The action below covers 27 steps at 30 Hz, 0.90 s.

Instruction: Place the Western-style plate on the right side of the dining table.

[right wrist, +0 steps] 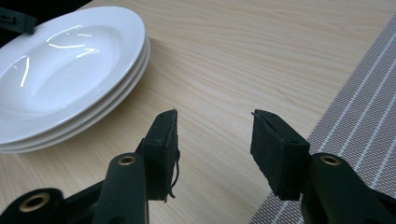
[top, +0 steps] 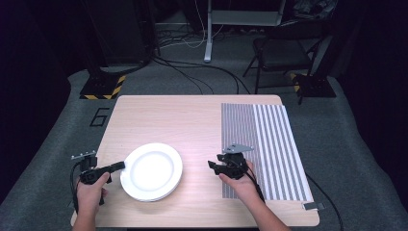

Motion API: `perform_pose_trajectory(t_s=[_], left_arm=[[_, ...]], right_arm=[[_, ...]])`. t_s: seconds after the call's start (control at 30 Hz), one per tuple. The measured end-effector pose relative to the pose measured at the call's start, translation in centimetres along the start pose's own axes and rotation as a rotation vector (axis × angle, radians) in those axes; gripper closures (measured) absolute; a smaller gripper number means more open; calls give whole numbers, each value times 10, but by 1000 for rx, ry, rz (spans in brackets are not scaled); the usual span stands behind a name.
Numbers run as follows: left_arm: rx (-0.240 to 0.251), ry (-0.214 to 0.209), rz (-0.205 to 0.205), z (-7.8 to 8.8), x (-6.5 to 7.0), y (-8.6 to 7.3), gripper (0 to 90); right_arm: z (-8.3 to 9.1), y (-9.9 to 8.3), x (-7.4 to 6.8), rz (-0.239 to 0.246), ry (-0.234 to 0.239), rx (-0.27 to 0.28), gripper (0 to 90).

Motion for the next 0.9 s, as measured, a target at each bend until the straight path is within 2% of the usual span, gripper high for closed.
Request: perform_pose_trajectory(t_s=[0.27, 0.47, 0.63, 0.8, 0.9], left_arm=[[6, -22, 6, 0, -2, -1, 815], [5, -17, 0, 1, -2, -1, 815], [5, -7, 3, 1, -1, -1, 815], [7, 3, 13, 1, 0, -2, 814], [4, 3, 5, 1, 1, -2, 813]], right_arm=[[-17, 2, -17, -10, 43, -8, 511], [-29, 2, -27, -35, 90, -10, 516], [-37, 0, -30, -32, 90, -24, 521], [-40, 1, -33, -50, 107, -23, 525], [-42, 1, -35, -46, 110, -25, 525]])
Point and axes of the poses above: each handheld gripper's, and its own axes: z roughly backward along the jaws, y roughly out of its top, x roughly to its right, the point moved 4 cm from there along -z, roughly forward along the jaws, and after that the axes turned 3 degrees about z, right-handed, at the moved point
